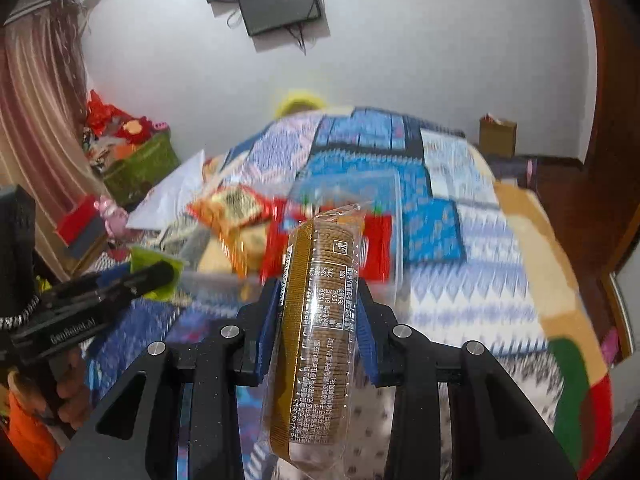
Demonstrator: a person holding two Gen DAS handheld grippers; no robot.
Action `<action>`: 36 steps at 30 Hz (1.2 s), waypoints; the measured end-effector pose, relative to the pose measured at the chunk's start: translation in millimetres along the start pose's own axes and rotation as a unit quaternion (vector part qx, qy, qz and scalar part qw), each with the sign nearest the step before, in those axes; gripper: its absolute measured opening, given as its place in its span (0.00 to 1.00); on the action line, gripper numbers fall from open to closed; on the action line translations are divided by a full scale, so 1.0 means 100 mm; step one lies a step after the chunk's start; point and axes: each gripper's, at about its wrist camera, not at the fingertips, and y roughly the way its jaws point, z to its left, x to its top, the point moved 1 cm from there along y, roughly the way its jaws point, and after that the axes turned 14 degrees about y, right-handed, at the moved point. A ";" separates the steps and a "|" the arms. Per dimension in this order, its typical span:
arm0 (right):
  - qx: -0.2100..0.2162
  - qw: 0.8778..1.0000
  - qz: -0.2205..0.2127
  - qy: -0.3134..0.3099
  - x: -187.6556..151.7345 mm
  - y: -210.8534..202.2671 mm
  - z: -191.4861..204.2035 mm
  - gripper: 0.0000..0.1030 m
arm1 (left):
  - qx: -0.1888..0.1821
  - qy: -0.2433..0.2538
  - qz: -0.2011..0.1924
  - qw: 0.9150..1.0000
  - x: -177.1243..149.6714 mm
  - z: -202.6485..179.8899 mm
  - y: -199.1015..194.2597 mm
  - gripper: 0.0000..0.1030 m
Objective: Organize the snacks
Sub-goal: 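Lower the jelly cup into the box with the left tool while the right places the biscuit roll in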
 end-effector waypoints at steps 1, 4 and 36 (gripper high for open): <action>0.001 1.000 -0.006 -0.001 0.06 0.02 0.02 0.31 | 0.001 0.000 -0.002 1.000 0.04 0.01 0.04 0.47; 0.001 1.000 -0.017 -0.002 0.22 0.10 0.03 0.31 | 0.001 -0.001 -0.003 1.000 0.14 0.03 0.15 0.47; 0.029 0.999 0.024 0.001 0.65 0.70 0.21 0.55 | -0.004 0.000 -0.007 1.000 0.53 0.19 0.50 0.48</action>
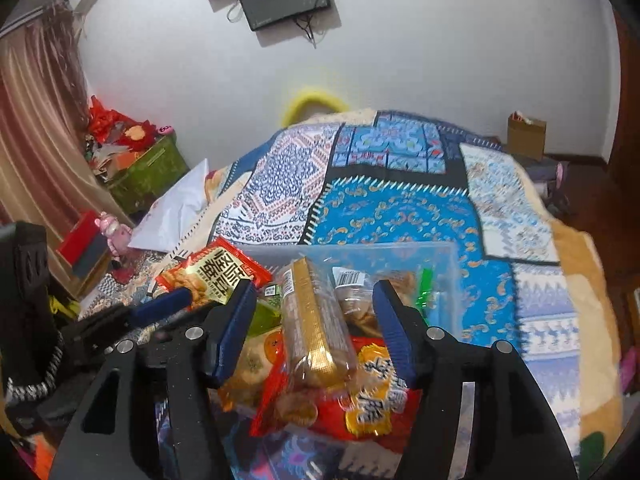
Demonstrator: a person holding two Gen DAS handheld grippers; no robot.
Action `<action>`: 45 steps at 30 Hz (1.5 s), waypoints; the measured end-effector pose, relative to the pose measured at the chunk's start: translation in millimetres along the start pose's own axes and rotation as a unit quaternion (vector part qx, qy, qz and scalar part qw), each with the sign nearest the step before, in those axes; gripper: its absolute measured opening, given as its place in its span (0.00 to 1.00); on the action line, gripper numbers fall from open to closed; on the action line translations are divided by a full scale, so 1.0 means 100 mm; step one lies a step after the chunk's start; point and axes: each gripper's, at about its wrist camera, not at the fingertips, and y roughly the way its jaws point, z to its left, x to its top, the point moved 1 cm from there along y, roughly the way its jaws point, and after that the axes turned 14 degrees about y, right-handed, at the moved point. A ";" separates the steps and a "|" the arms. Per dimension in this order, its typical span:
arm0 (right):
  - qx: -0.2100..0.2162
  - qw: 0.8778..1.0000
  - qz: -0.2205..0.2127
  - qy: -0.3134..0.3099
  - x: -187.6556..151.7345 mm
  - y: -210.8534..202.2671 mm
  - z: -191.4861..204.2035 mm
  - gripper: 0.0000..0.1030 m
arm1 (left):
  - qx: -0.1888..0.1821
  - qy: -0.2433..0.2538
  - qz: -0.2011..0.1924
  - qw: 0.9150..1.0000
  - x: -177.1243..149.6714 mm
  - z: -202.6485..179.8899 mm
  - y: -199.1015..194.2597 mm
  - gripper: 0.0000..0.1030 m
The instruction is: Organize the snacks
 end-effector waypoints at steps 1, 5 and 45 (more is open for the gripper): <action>-0.001 1.000 -0.006 -0.005 -0.01 -0.09 0.03 0.55 | 0.001 0.002 -0.008 1.000 0.01 -0.01 -0.09 0.48; 0.001 0.999 -0.039 -0.034 -0.03 -0.47 0.18 0.55 | 0.015 0.014 -0.051 0.998 0.09 -0.11 -0.59 0.48; 0.018 0.977 -0.201 -0.071 -0.71 -2.12 0.55 1.00 | 0.073 0.059 -0.198 0.976 -0.33 -0.68 -2.51 0.98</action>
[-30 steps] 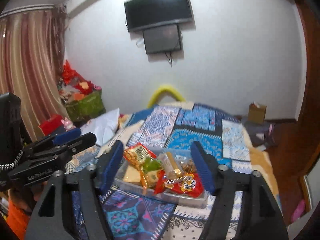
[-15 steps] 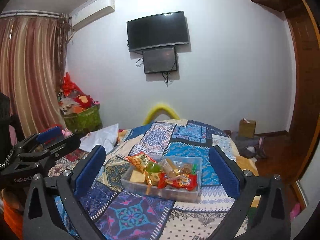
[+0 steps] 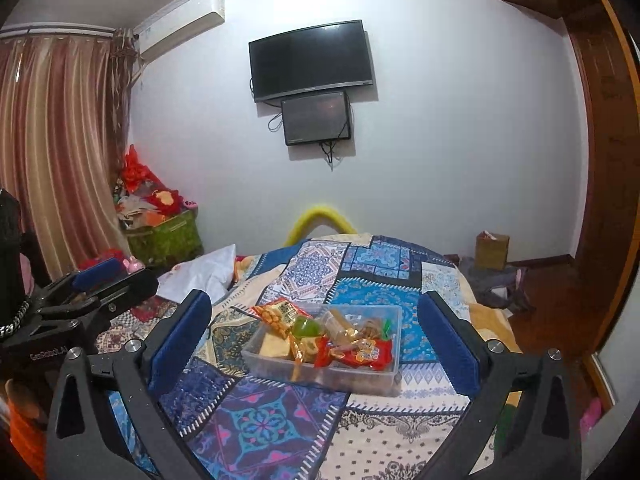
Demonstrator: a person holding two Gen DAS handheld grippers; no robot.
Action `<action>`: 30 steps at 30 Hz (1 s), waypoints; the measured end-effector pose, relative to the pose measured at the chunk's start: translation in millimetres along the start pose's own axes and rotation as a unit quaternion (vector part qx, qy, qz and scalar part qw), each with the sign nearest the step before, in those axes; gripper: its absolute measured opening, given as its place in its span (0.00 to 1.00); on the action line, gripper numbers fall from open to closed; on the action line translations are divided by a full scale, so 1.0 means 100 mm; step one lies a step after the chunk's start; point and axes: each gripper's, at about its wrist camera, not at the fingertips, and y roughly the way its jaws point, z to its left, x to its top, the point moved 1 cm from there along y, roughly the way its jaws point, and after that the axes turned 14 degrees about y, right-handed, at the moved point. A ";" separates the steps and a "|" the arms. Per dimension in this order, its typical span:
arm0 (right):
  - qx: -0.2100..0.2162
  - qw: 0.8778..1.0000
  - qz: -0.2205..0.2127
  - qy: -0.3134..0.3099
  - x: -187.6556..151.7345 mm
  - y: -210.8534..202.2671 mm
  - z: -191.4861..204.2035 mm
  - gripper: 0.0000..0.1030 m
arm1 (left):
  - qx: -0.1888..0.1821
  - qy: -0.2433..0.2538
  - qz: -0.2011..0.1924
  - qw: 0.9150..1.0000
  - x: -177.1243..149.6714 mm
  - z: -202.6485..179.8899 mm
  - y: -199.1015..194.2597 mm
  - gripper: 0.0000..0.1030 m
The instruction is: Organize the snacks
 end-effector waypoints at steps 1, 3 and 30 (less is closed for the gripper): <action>0.001 1.000 0.001 0.000 0.00 0.00 0.00 1.00 | -0.001 0.000 0.000 1.000 0.00 0.00 0.00 0.98; 0.001 1.000 0.001 0.001 -0.02 -0.01 0.00 1.00 | -0.002 0.001 0.000 1.000 0.00 -0.01 0.00 0.98; 0.001 1.000 0.003 0.009 -0.02 -0.02 -0.02 1.00 | -0.008 -0.002 0.004 1.000 -0.02 0.00 0.02 0.98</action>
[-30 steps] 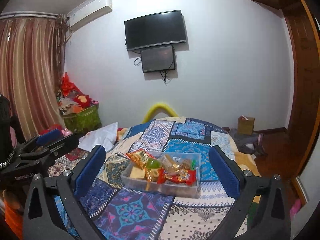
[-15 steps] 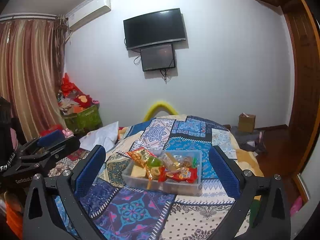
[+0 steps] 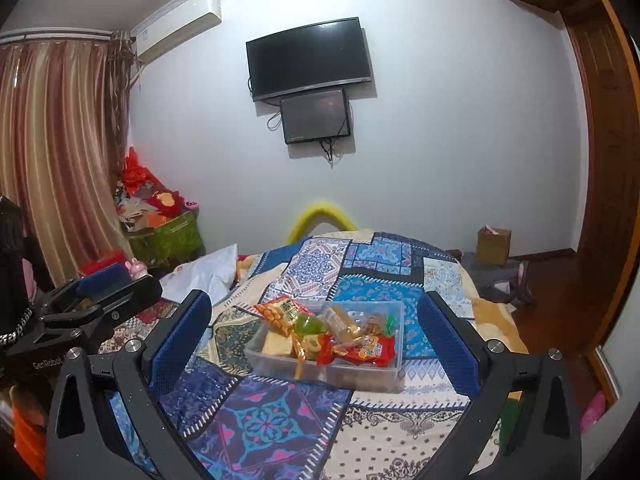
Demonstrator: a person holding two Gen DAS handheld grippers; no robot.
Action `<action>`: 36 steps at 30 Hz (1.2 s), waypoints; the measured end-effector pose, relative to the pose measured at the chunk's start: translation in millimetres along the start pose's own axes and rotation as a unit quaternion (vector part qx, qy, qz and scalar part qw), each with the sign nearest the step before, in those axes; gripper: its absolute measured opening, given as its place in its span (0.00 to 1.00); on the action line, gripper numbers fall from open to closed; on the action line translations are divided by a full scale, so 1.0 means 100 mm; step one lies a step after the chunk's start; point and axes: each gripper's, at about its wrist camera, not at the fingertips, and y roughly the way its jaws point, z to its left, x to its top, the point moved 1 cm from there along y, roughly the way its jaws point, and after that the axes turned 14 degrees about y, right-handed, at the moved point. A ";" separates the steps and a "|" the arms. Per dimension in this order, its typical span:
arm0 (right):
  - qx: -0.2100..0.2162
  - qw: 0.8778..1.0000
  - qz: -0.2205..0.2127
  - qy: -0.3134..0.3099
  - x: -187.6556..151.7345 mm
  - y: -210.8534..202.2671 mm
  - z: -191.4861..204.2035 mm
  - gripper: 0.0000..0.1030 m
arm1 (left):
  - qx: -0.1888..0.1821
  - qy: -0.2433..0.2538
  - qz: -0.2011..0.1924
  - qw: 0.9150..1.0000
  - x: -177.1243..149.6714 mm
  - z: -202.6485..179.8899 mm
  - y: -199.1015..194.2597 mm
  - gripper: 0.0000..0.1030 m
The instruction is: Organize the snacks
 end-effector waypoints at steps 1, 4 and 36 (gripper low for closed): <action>0.000 1.000 0.000 0.000 0.00 0.00 0.00 1.00 | 0.000 0.000 0.000 1.000 0.00 0.00 0.00 0.98; -0.001 1.000 0.000 0.000 0.00 0.00 0.00 1.00 | -0.003 0.001 0.000 1.000 0.00 -0.01 0.00 0.98; -0.001 1.000 0.011 0.005 0.00 0.04 -0.01 1.00 | -0.018 0.004 0.000 1.000 -0.04 -0.03 0.04 0.98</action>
